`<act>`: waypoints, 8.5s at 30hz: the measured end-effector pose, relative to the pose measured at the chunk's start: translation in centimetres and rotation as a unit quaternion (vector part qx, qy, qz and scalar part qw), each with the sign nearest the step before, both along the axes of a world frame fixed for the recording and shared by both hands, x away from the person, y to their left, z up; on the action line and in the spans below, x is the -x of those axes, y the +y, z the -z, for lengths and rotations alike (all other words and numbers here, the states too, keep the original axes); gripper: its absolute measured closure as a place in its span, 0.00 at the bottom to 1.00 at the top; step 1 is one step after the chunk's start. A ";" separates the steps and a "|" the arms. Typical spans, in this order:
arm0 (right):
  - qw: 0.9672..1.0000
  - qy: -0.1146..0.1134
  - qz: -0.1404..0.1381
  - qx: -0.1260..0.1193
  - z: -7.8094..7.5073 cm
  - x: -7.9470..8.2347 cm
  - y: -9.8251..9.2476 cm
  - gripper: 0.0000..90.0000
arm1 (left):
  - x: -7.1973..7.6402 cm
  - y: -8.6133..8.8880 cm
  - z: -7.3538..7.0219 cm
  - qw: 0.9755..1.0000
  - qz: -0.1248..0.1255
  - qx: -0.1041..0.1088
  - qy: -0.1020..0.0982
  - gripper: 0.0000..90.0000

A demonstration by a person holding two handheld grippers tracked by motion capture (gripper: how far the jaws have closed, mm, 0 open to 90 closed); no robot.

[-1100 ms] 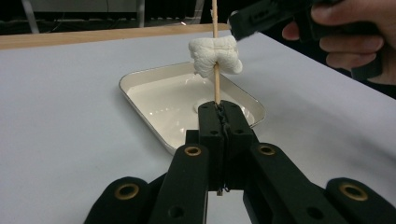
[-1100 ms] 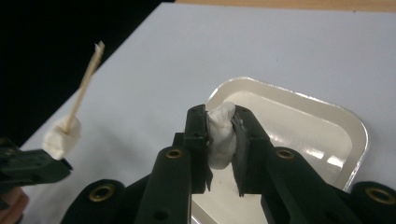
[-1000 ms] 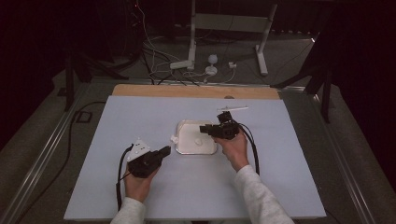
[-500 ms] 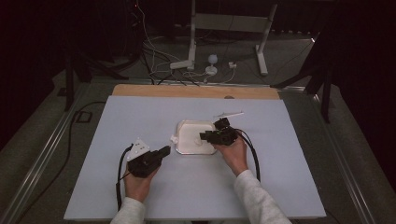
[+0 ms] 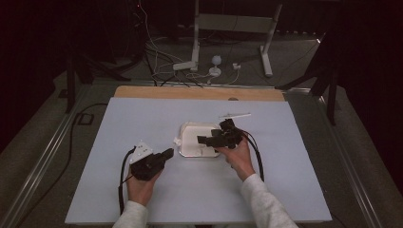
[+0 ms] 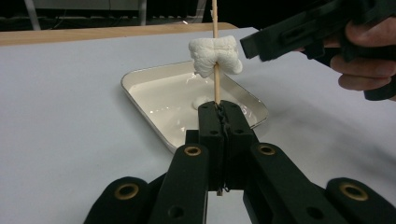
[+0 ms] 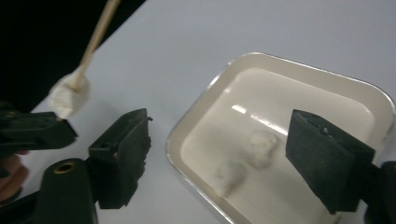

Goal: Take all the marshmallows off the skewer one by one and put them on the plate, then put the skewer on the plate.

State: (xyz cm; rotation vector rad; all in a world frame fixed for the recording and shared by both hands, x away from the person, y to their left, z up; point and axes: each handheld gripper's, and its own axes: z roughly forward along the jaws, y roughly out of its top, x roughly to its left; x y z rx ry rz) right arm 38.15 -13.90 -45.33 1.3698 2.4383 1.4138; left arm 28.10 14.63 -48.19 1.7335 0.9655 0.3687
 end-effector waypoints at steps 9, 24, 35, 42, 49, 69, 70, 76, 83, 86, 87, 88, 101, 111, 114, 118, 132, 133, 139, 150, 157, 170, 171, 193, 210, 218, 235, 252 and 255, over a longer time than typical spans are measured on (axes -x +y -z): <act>0.999 -0.004 -0.017 -0.028 -1.0 0.6 0.8 0.18 | 0.0 -0.2 0.0 1.000 -0.002 0.001 -0.001 1.00; 0.997 -0.001 -0.037 -0.066 -1.8 1.1 2.6 0.18 | 0.1 -0.6 -0.1 1.000 0.003 0.002 -0.005 1.00; 0.995 0.009 -0.057 -0.077 -1.7 1.4 4.1 0.25 | 0.2 -1.2 -0.2 1.000 0.011 0.001 -0.008 1.00; 0.993 0.025 -0.079 -0.087 -1.3 1.5 4.8 0.44 | 0.2 -1.2 -0.2 1.000 0.012 0.002 -0.010 1.00; 0.990 0.050 -0.086 -0.102 -0.9 1.5 5.3 0.70 | 0.3 -1.3 -0.3 1.000 0.016 0.006 -0.016 1.00; 0.988 0.057 -0.084 -0.118 -1.1 1.5 5.2 0.86 | 0.4 -1.3 -0.4 0.999 0.030 0.011 -0.027 1.00; 0.988 0.058 -0.084 -0.119 -1.1 1.5 5.2 0.86 | 0.5 -1.3 -0.4 0.999 0.031 0.010 -0.028 1.00; 0.988 0.051 -0.068 -0.128 -1.5 1.3 4.6 0.87 | 0.5 -1.2 -0.5 0.999 0.036 0.003 -0.029 1.00; 0.987 0.037 -0.010 -0.158 -3.2 -0.1 1.1 0.88 | 0.8 -1.5 -0.1 0.998 0.052 -0.005 -0.030 1.00; 0.989 0.027 -0.014 -0.142 -3.7 -0.4 0.5 0.88 | 0.8 -1.8 -0.3 0.998 0.058 -0.006 -0.036 1.00; 0.991 0.021 -0.018 -0.134 -4.0 -0.4 0.4 0.88 | 0.8 -1.9 -0.3 0.997 0.060 -0.006 -0.036 1.00; 0.992 0.017 -0.021 -0.127 -4.3 -0.4 0.3 0.88 | 0.8 -2.0 -0.3 0.997 0.062 -0.004 -0.037 1.00; 0.995 -0.027 0.007 -0.092 -5.7 -0.7 -2.7 0.88 | 0.8 -1.0 -0.1 0.999 0.036 -0.007 -0.029 1.00; 0.998 -0.036 0.003 -0.050 -4.4 -0.6 -1.6 0.86 | 0.6 -0.6 -0.1 0.999 0.022 0.001 -0.023 1.00; 0.999 -0.038 0.006 -0.036 -3.8 -0.5 -1.4 0.86 | 0.6 -0.5 -0.2 1.000 0.019 0.004 -0.023 1.00; 0.999 -0.039 0.007 -0.022 -3.4 -0.4 -1.1 0.85 | 0.5 -0.6 -0.1 1.000 0.019 0.004 -0.021 1.00; 0.999 -0.033 0.019 0.008 -1.4 -0.5 -0.9 0.85 | 0.5 -0.6 -0.1 1.000 0.018 0.007 -0.018 1.00; 0.999 -0.033 0.019 0.011 -1.3 -0.5 -0.9 0.85 | 0.5 -0.6 -0.1 1.000 0.017 0.008 -0.018 1.00; 0.999 -0.030 0.021 0.025 -0.5 -0.5 -0.7 0.85 | 0.5 -0.5 -0.1 1.000 0.015 0.010 -0.016 1.00; 0.998 -0.027 0.019 0.052 0.9 -0.5 -0.3 0.84 | 0.4 -0.5 -0.1 1.000 0.011 0.015 -0.013 1.00; 0.997 -0.023 0.014 0.069 1.8 -0.4 0.0 0.83 | 0.4 -0.5 -0.2 1.000 0.008 0.018 -0.009 1.00; 0.999 0.004 0.019 0.050 3.6 -0.3 -0.7 0.36 | -0.3 -1.3 -1.0 1.000 -0.001 0.026 0.004 1.00; 0.999 0.000 0.018 0.039 3.3 -0.1 -0.7 0.31 | -0.4 -1.3 -1.2 1.000 -0.002 0.026 0.004 1.00; 0.992 -0.128 0.013 -0.013 -0.9 6.7 -5.8 0.00 | -3.5 -3.0 -3.7 0.999 -0.036 0.036 0.012 1.00; 0.986 -0.157 0.051 -0.025 -1.1 10.0 -11.1 0.00 | -5.6 -4.8 -2.4 0.997 -0.063 0.015 0.039 1.00; 0.985 -0.163 0.059 -0.018 -0.9 10.4 -11.8 0.00 | -6.4 -5.7 -1.3 0.996 -0.073 0.003 0.056 1.00; 0.983 -0.169 0.063 -0.015 -1.0 10.8 -12.2 0.00 | -7.4 -7.5 2.9 0.987 -0.106 -0.035 0.120 0.99; 0.983 -0.174 0.065 -0.001 -0.8 11.0 -12.2 0.00 | -6.2 -5.3 0.7 0.994 -0.065 0.016 0.086 0.26; 0.982 -0.176 0.066 0.003 -0.8 11.1 -12.3 0.00 | -5.2 -3.8 -0.6 0.996 -0.050 0.023 0.063 0.18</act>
